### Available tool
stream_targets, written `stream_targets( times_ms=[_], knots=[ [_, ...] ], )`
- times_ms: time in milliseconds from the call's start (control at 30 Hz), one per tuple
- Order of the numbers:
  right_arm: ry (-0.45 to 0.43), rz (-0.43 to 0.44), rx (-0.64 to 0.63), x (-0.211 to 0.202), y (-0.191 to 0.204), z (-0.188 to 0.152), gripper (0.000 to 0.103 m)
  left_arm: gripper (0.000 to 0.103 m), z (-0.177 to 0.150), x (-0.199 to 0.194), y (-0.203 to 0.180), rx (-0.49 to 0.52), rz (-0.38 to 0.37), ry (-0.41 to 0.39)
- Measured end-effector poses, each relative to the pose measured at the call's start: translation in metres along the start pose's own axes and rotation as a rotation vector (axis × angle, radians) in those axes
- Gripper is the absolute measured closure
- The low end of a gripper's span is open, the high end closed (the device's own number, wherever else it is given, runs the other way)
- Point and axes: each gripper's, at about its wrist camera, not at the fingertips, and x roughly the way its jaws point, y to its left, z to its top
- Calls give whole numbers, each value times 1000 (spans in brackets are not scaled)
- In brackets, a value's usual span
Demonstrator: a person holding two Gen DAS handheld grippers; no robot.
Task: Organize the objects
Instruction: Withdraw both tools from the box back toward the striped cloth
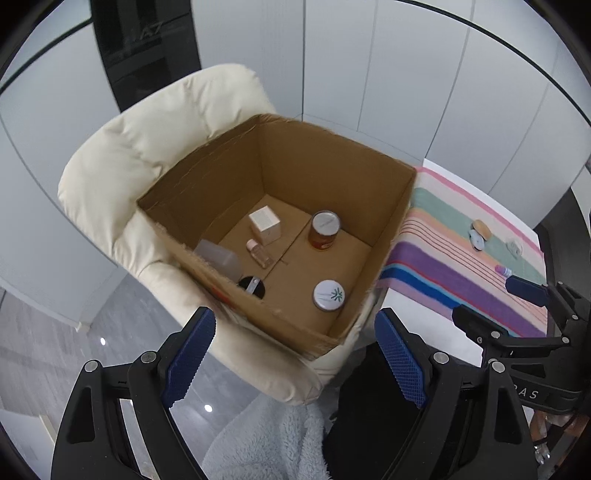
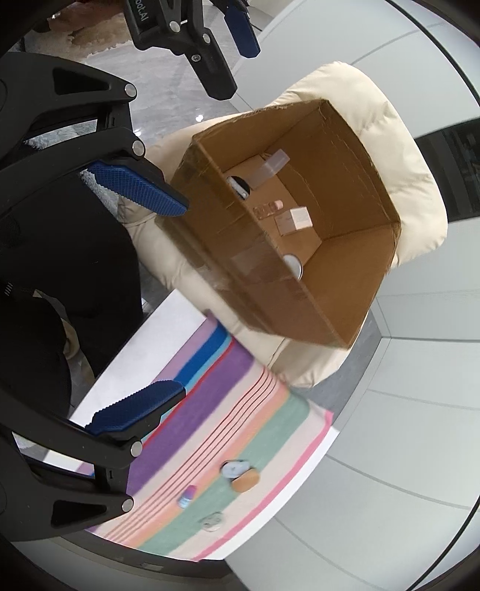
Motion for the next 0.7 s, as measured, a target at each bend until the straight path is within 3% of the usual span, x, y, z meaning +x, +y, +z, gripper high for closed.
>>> stream_targets(
  times_ms=[367, 700],
  knots=[
    [-22, -87, 102, -18, -55, -22, 10, 14, 9, 6, -47, 87, 0, -29],
    [-6, -186, 232, -28, -125, -59, 10, 14, 11, 10, -109, 194, -54, -38]
  ],
)
